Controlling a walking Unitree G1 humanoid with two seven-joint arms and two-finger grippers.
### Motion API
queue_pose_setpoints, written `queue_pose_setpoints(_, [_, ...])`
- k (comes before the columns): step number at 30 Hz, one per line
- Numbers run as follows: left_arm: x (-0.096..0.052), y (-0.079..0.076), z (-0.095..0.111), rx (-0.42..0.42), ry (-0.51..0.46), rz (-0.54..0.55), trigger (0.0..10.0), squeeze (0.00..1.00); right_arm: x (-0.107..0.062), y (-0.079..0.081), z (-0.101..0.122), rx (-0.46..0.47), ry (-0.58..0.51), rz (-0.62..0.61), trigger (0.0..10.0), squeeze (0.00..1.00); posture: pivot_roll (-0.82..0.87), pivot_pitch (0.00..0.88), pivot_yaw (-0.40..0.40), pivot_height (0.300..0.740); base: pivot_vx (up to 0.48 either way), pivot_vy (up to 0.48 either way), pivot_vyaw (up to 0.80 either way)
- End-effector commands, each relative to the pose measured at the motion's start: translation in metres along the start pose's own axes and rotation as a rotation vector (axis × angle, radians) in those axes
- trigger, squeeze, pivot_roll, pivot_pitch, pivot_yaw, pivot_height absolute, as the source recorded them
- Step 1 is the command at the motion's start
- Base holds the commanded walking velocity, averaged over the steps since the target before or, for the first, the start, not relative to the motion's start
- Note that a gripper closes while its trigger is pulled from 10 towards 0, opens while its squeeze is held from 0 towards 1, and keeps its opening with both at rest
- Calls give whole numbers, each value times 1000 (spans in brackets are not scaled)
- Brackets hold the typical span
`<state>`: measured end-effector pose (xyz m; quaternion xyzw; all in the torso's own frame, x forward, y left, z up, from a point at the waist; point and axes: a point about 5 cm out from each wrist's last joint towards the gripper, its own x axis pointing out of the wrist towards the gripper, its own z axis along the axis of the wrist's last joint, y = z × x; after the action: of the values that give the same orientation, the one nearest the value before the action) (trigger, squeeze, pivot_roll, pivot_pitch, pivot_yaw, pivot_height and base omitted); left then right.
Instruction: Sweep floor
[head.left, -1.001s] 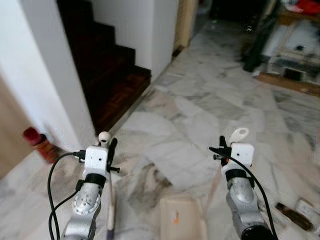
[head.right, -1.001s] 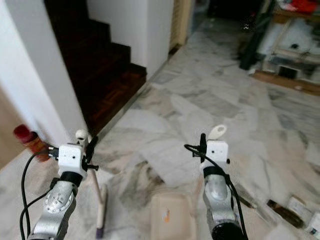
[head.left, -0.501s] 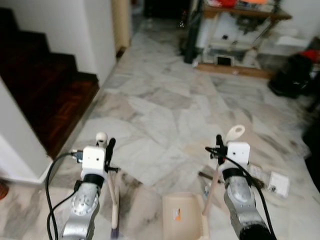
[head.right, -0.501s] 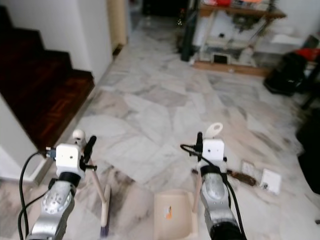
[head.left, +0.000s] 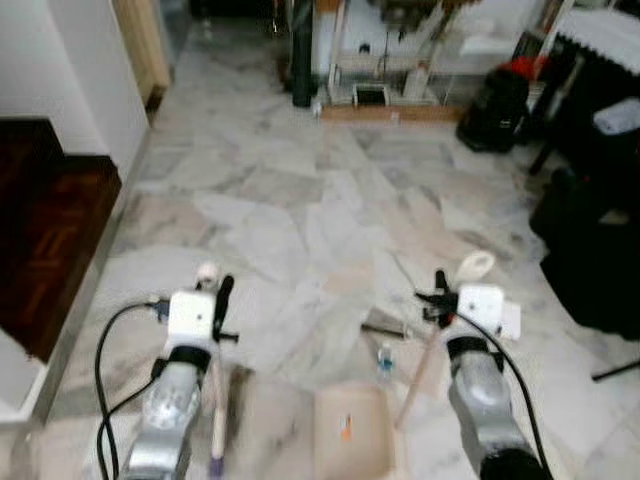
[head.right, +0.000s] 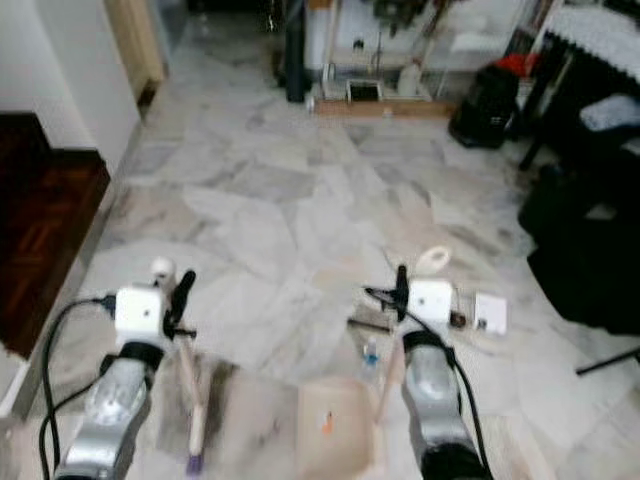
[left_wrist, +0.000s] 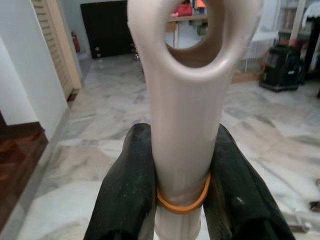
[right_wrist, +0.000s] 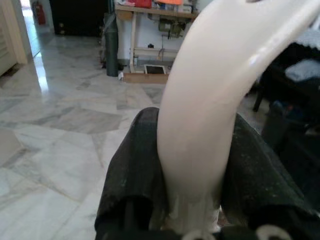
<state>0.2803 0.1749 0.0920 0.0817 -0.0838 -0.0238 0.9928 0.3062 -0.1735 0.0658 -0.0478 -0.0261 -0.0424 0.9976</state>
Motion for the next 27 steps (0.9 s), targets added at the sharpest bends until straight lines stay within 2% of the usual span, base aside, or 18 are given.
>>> queue_pose_setpoints(1, [3, -1, 4, 12, -28, -8, 10000, 0, 6, -1, 9, 6, -36, -7, 10000, 0, 111, 0, -34, 740, 0, 0, -781])
queue_pose_setpoints(7, [4, -1, 4, 18, -29, -10, 10000, 0, 7, 0, 11, 14, -47, -1, 10000, 0, 112, 0, -34, 740, 0, 0, -718])
queue_pose_setpoints(27, [4, 0, 4, 31, -23, -7, 10000, 0, 6, 3, 10, 15, -47, 11, 10000, 0, 112, 4, -31, 740, 0, 0, 0])
